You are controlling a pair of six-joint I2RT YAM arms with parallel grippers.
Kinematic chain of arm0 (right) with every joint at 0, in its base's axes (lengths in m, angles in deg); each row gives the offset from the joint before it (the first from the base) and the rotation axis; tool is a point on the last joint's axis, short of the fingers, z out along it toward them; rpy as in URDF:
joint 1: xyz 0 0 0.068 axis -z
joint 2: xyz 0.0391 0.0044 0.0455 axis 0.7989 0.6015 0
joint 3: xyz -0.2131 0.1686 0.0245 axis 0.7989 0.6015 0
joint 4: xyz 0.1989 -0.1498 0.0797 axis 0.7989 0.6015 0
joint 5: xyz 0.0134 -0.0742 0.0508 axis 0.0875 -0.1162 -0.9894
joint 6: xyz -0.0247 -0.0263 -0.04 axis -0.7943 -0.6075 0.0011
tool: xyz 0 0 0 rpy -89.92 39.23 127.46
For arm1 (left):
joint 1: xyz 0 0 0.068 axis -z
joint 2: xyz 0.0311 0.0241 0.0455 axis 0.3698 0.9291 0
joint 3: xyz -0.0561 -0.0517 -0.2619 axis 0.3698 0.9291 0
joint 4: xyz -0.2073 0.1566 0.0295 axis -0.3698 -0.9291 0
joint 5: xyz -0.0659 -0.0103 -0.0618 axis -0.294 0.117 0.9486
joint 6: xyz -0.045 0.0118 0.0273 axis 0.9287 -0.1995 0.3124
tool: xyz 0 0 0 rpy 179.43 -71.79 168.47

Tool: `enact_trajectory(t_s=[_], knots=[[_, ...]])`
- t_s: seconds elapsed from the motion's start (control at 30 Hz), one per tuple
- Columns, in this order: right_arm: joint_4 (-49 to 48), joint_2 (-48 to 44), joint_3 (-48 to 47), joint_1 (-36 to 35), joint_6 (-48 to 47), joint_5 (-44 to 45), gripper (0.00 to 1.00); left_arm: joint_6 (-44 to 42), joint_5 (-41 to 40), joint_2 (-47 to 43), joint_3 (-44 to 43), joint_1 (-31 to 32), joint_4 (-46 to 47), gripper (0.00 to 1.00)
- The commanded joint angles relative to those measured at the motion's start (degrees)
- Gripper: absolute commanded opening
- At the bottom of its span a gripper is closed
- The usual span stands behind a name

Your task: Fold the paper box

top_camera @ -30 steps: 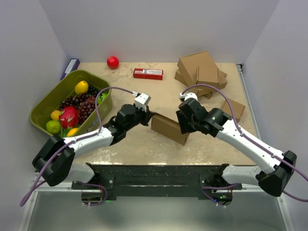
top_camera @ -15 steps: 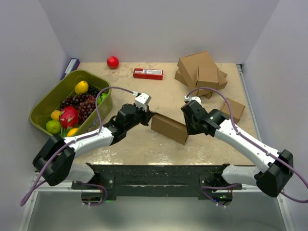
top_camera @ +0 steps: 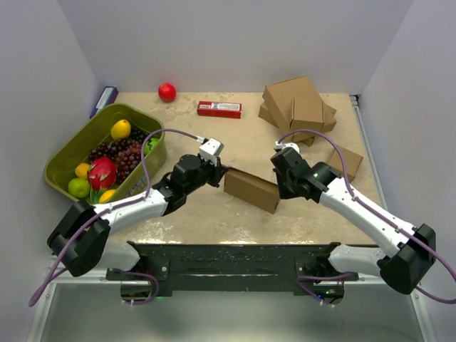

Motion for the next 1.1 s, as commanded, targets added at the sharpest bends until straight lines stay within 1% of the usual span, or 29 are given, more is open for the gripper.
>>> enact_trajectory(t_s=[0.0,0.1,0.4,0.7,0.77,1.07], knots=[[-2.65,-1.80,1.03,1.24,0.24,-2.67,0.01,-3.16,0.96,0.07,2.29,1.30,-5.61,0.00],[-3.96,-2.24,1.73,2.74,0.06,-4.61,0.00,-4.04,-0.26,0.24,2.38,2.09,-6.14,0.00],[-8.63,-3.82,3.32,10.46,-2.57,-17.87,0.00,-5.89,-5.01,0.33,3.09,4.38,-7.02,0.00],[-9.42,-4.00,3.58,18.55,-5.91,-29.21,0.00,-7.73,-9.05,1.21,3.35,6.31,-7.28,0.00],[-9.60,-3.91,3.76,20.40,-6.26,-30.80,0.00,-8.17,-9.58,1.47,3.17,6.40,-7.37,0.00],[-10.65,-3.65,4.28,24.27,-7.41,-37.39,0.00,-8.87,-10.55,2.36,3.52,7.28,-7.11,0.00]])
